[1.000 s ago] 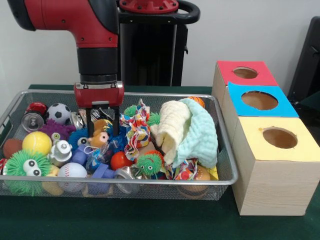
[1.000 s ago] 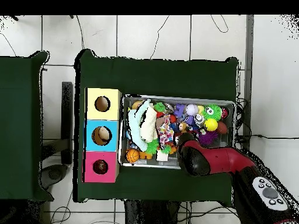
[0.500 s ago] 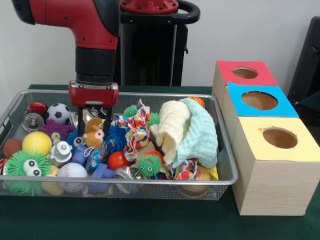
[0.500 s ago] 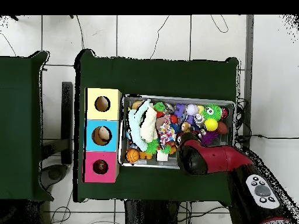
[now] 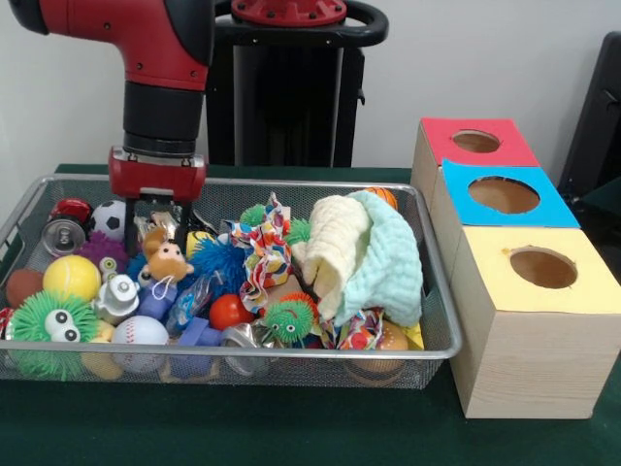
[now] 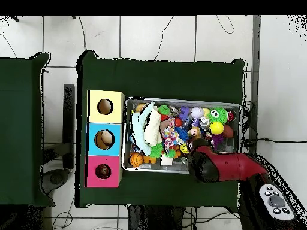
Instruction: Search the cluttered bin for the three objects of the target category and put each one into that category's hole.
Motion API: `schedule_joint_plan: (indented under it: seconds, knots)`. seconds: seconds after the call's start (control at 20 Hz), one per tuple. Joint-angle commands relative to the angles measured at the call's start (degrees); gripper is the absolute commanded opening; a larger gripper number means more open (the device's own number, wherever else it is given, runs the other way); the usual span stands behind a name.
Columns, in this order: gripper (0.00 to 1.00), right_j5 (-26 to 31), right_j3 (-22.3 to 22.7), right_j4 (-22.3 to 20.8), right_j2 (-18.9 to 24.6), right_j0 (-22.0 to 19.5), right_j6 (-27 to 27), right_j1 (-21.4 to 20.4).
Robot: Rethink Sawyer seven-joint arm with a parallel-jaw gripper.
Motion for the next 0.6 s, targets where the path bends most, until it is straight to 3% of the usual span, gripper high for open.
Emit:
schedule_joint_plan:
  seconds: [0.05, 0.6]
  knots:
    - [0.0, 2.9, -1.7, -1.1, 3.7, -3.3, 1.1, 0.1]
    - [0.0, 3.9, 0.3, -0.4, 9.3, -7.2, -0.1, 0.7]
